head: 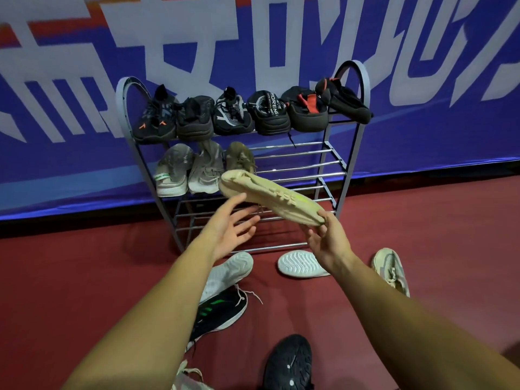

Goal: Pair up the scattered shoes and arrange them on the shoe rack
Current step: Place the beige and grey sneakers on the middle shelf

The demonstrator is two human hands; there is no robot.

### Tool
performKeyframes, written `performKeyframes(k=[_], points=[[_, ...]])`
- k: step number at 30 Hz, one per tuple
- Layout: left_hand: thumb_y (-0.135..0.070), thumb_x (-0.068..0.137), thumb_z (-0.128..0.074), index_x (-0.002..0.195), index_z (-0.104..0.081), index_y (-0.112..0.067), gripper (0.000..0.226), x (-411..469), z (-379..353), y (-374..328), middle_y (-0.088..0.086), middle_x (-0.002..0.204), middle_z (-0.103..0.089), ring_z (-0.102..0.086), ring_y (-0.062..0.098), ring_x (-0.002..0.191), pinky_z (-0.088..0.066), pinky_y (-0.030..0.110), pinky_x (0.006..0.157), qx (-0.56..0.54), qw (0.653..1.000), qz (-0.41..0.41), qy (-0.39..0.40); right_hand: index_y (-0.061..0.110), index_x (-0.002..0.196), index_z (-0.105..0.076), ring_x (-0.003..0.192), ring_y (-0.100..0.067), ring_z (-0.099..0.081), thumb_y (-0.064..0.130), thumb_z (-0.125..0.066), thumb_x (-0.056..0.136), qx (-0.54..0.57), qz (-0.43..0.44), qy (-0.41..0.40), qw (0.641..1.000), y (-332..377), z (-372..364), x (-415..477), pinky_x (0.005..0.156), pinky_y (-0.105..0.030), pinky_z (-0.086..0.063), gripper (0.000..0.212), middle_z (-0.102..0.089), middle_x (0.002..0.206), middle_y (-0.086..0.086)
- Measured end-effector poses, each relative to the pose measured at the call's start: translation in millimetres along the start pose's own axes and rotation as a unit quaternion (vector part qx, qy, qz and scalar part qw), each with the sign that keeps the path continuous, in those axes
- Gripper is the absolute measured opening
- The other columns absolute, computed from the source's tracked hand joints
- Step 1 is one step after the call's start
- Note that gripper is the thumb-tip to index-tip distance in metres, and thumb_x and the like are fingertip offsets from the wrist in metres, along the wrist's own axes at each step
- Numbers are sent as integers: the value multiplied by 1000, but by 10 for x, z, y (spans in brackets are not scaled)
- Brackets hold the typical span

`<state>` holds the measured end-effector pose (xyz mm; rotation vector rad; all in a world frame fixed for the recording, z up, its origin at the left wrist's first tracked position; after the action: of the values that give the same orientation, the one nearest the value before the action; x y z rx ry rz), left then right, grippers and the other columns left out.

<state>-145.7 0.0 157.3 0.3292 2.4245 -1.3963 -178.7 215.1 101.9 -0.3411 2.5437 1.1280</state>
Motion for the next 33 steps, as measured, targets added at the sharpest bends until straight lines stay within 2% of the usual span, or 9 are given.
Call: performKeyframes(k=[3, 9, 15, 19, 22, 25, 28, 30, 33], points=[[-35, 80, -78, 114, -64, -23, 39, 44, -302, 75, 6, 121, -70, -69, 22, 99, -53, 31, 72, 60, 998, 7, 23, 12, 113, -69, 91, -24, -61, 20, -64, 88, 41, -4, 38, 998, 5, -155, -42, 56, -20, -53, 26, -74, 100, -2], [-25, 82, -78, 112, -62, -29, 34, 205, -676, -11, -6, 93, -73, -65, 10, 78, -45, 21, 59, 115, 992, -52, -15, 13, 114, -68, 80, -14, -73, 19, -69, 83, 48, -10, 95, 994, 29, -425, -86, 70, -24, -57, 32, -76, 106, -2], [-6, 83, -65, 89, -61, -24, 19, 424, -703, -177, -6, 70, -64, -53, 7, 61, -39, 21, 53, 135, 988, -56, -57, 19, 118, -68, 64, -9, -62, 40, -68, 88, -48, 19, 58, 997, 42, -344, 1, 59, -23, -46, 36, -72, 88, 4], [-6, 82, -62, 82, -58, -23, 17, 553, -650, -241, -7, 62, -58, -49, 6, 56, -38, 21, 52, 151, 984, -60, -75, 17, 102, -65, 56, -6, -55, 24, -67, 91, -55, 16, 70, 996, 87, -396, 73, 51, -19, -41, 14, -67, 71, 7], [-9, 84, -69, 78, -59, -21, 17, 650, -572, -197, -9, 55, -62, -55, 6, 56, -37, 21, 53, 126, 986, -63, -88, 13, 106, -61, 62, -7, -60, 16, -67, 91, -34, 18, 83, 996, 95, -467, 149, 55, -18, -41, 17, -69, 85, 1], [-15, 84, -75, 79, -63, -19, 14, 733, -563, -112, -5, 65, -67, -58, 6, 58, -39, 20, 55, 123, 988, -57, -71, 16, 99, -58, 68, -6, -62, 15, -65, 94, -27, 15, 93, 995, 22, -562, 221, 58, -18, -40, 9, -67, 88, 1], [-17, 82, -77, 96, -68, -12, 17, 795, -569, 8, 2, 78, -68, -60, 11, 63, -38, 19, 51, 174, 982, -29, -63, 18, 90, -52, 65, -6, -58, 12, -60, 97, -26, 19, 95, 995, -57, -634, 304, 58, -18, -39, 13, -67, 85, 0], [-15, 84, -75, 102, -68, -10, 20, 843, -509, 37, 3, 78, -68, -59, 10, 59, -34, 17, 46, 158, 984, -20, -81, 17, 91, -52, 62, -6, -56, 11, -58, 98, -38, 22, 96, 994, -101, -683, 363, 56, -18, -39, 11, -66, 84, -1], [-14, 86, -72, 92, -69, -12, 7, 930, -417, 57, 0, 71, -68, -58, 9, 53, -34, 18, 46, 108, 990, -3, -95, 17, 94, -57, 63, -7, -55, 12, -61, 97, -57, 26, 97, 993, -120, -742, 467, 56, -20, -40, 7, -68, 82, 0]])
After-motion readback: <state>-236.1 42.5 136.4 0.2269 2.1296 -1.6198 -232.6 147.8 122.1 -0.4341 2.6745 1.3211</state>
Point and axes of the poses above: each hand's wrist, its own x-axis towards the middle knuckle, its own z-axis out of the back of the hand, y = z × x, the point moved 8 cm from there along x, towards the middle knuckle
